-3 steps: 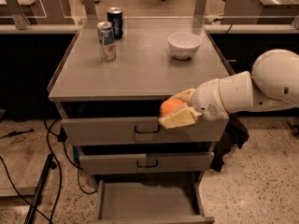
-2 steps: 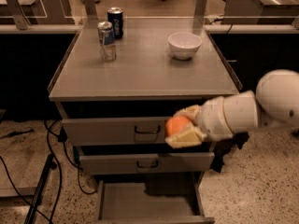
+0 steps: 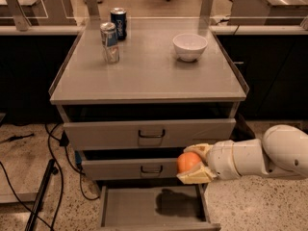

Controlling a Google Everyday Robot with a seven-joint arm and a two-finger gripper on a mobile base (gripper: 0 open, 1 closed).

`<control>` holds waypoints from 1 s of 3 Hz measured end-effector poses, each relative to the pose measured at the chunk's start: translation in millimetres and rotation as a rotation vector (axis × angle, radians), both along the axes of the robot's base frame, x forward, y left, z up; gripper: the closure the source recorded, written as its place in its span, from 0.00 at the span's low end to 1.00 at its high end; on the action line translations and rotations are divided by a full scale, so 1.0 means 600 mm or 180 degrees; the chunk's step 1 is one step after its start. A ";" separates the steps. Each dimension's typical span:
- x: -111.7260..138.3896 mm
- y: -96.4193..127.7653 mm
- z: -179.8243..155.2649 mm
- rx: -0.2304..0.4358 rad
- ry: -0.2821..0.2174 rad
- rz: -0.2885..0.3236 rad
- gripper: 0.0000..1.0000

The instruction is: Place orange into bottom drawer

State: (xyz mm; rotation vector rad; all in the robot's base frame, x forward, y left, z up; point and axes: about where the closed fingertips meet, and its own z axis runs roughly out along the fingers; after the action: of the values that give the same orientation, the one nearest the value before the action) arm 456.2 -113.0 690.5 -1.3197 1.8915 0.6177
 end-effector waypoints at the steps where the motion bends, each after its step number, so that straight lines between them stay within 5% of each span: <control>1: 0.000 0.000 0.000 0.0000 0.0000 0.0000 1.00; 3: -0.033 0.000 -0.192 -0.0037 -0.0105 0.0104 1.00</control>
Offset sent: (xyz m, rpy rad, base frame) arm -0.0282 -0.0050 -0.1033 -0.0243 -0.0141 0.0311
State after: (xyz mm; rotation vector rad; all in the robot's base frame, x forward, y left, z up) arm 436.3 -112.8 575.0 -1.3627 1.8526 0.5988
